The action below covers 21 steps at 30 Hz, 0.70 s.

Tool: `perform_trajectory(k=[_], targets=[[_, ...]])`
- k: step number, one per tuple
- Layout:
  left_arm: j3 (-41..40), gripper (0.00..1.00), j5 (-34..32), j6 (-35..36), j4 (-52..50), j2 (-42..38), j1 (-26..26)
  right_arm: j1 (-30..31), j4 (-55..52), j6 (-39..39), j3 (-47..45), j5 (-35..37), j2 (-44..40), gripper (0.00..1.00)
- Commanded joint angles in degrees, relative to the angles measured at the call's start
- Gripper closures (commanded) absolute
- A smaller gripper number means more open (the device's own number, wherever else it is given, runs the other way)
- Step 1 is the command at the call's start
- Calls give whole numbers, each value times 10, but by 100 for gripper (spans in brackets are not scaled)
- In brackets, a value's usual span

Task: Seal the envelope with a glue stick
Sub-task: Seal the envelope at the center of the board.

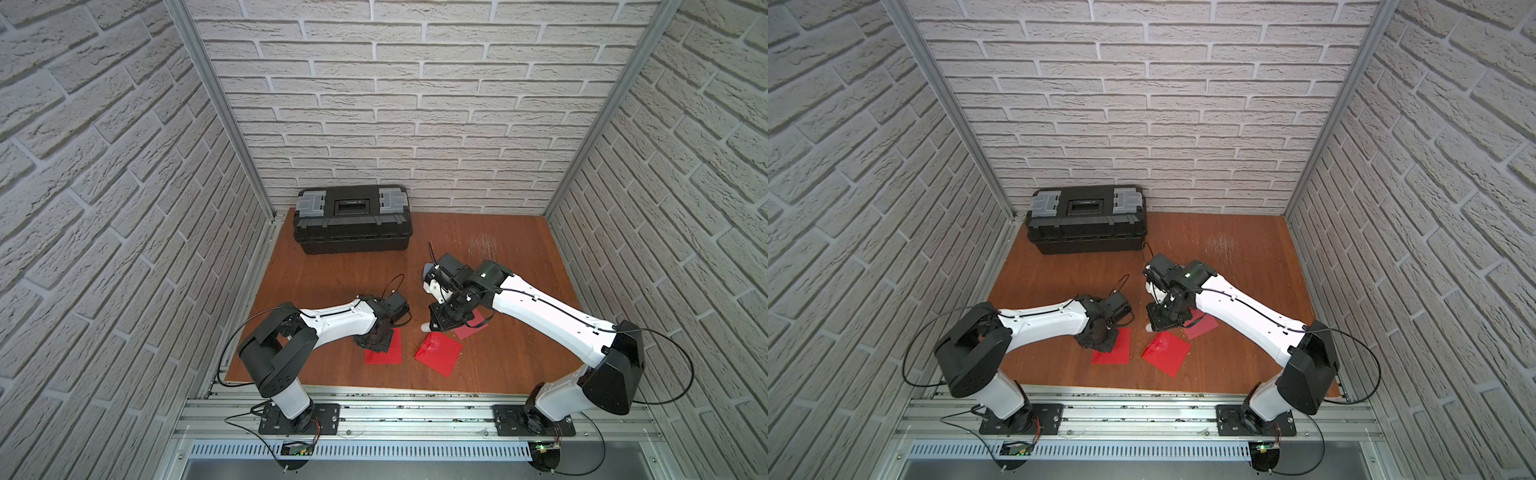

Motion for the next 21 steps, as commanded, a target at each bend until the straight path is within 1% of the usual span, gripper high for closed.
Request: perform_trajectory(k=[1,3,7,10,13,17,21], targets=[[-28,76,4,-2,-11,57,-13,-1,-7,1,-2,3,-9,97],[-16,76,4,5,-10,51,-13,-1,-6,1,-1,4,-10,97],[17,76,-6,27,-5,3,-6,-1,-10,-2,5,7,-10,97],[22,76,-5,33,7,-35,7,-1,-10,1,1,11,-15,97],[18,76,-3,32,9,-54,16,-1,-8,3,-2,9,-16,97],[13,76,2,35,9,-55,26,-1,-14,0,2,9,-14,97],[9,76,4,34,11,-39,30,-1,-19,-1,8,12,-14,97]])
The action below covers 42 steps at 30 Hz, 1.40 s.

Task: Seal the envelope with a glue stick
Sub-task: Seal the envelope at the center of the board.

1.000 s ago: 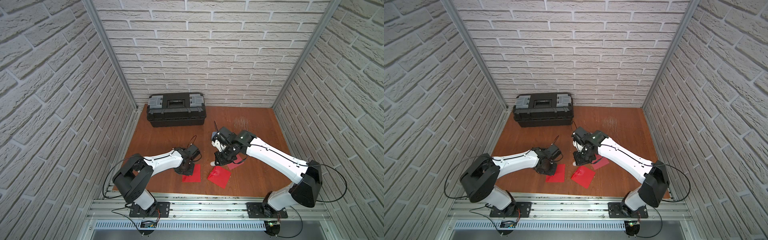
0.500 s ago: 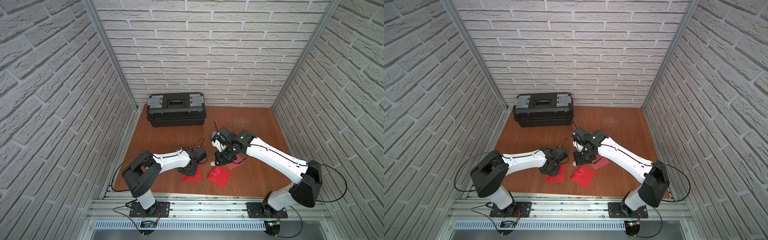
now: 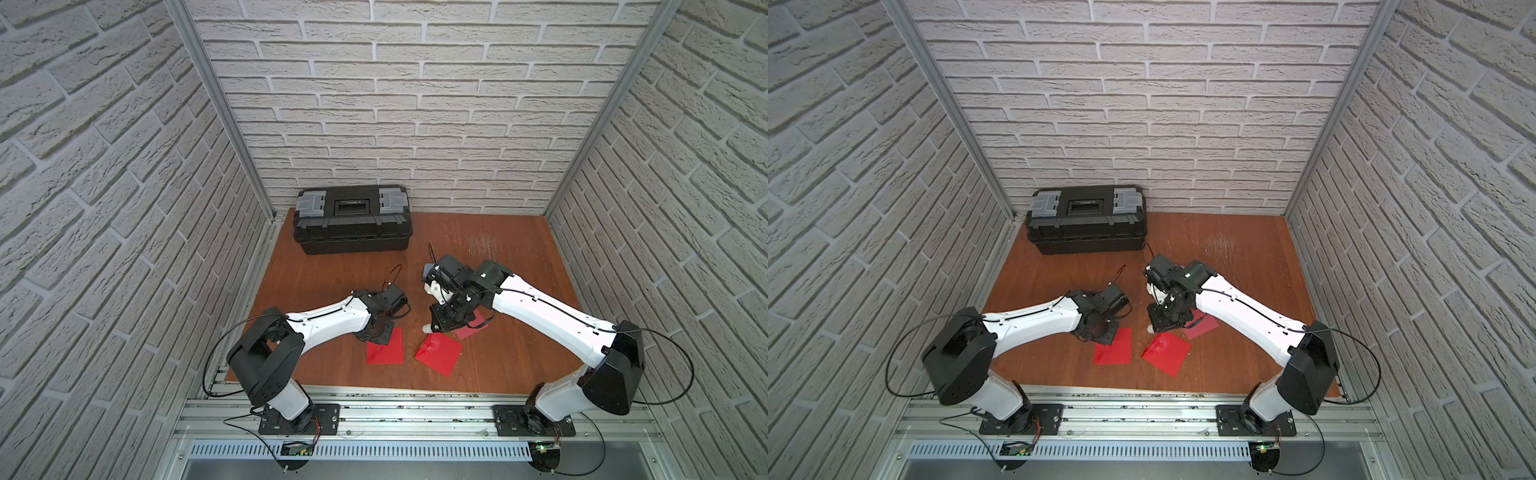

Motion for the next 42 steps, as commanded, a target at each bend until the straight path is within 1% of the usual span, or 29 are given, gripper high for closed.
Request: perform_trajectory(k=[1,6,15,19,23,26,29,35,42], targets=[[-10,77,6,3,7,12,4,-1,-7,0,8,9,-14,97],[-27,78,20,-3,40,37,7,-1,-10,0,9,9,-13,97],[-45,80,14,-7,41,76,2,-2,-11,0,6,9,-14,97],[-27,79,5,2,30,52,2,-1,-13,-2,12,8,-11,97],[-6,77,-14,2,11,17,3,-1,-16,-2,17,10,-10,97],[-6,77,-21,-3,7,-3,6,-1,-14,0,13,10,-13,97],[-12,77,-19,-3,10,-6,11,-1,-14,-1,12,9,-13,97],[-25,78,-4,-2,32,20,15,-1,-14,-1,17,9,-9,97],[-53,81,19,-18,65,66,17,-1,-15,0,8,10,-15,97]])
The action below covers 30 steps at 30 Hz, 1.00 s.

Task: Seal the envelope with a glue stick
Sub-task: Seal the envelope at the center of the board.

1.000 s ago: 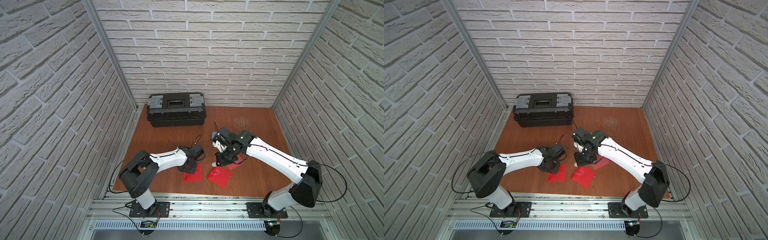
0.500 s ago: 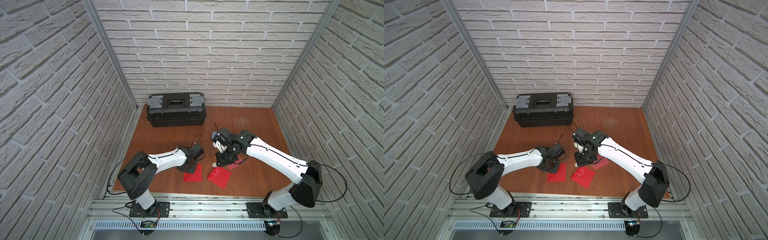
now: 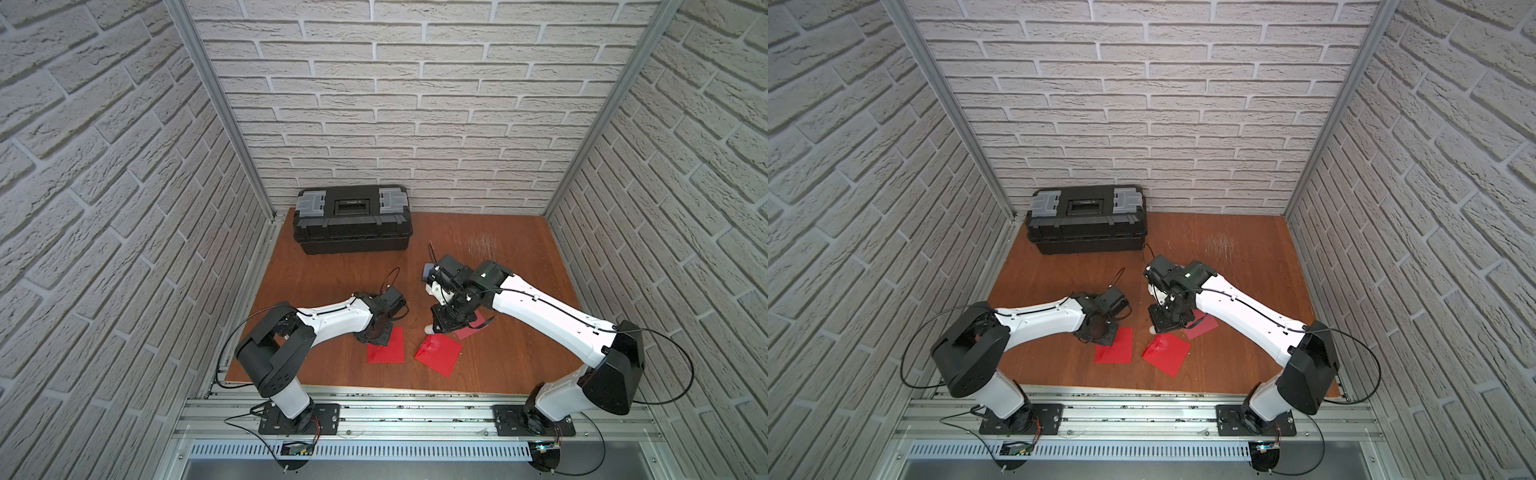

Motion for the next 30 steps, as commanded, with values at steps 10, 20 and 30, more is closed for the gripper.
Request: perform_trajectory(k=[10,20,30], targets=[[-10,82,-7,-2,-15,-19,7,-1,-6,1,14,4,-15,97],[1,83,-11,4,-16,-35,26,-1,0,1,19,-1,-2,97],[-19,83,14,2,16,13,27,-1,-3,0,17,0,0,97]])
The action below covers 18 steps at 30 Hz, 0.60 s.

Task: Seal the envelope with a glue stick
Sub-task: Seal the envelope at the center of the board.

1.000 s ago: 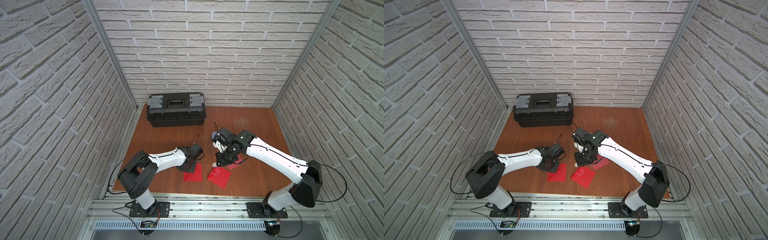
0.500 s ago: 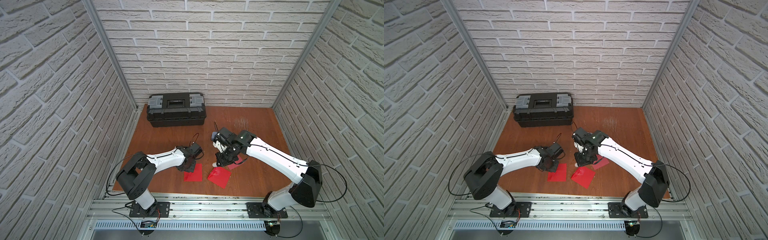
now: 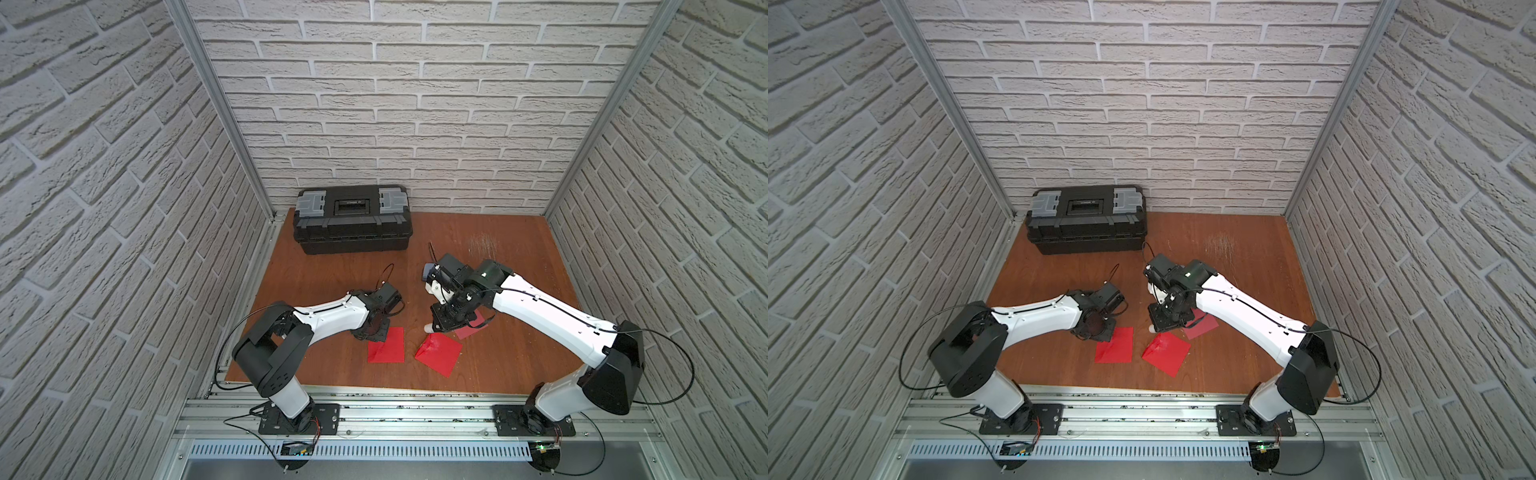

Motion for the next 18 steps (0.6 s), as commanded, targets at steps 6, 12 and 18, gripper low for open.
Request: perform_trajectory(k=[6,12,18], targets=[[-17,84,1,3,-6,7,1,-1,-3,0,15,-3,0,97],[7,83,1,-12,-53,-46,-23,-1,-3,1,13,-3,-1,97],[-6,82,8,-54,-69,-62,-69,-1,1,2,17,-8,5,97]])
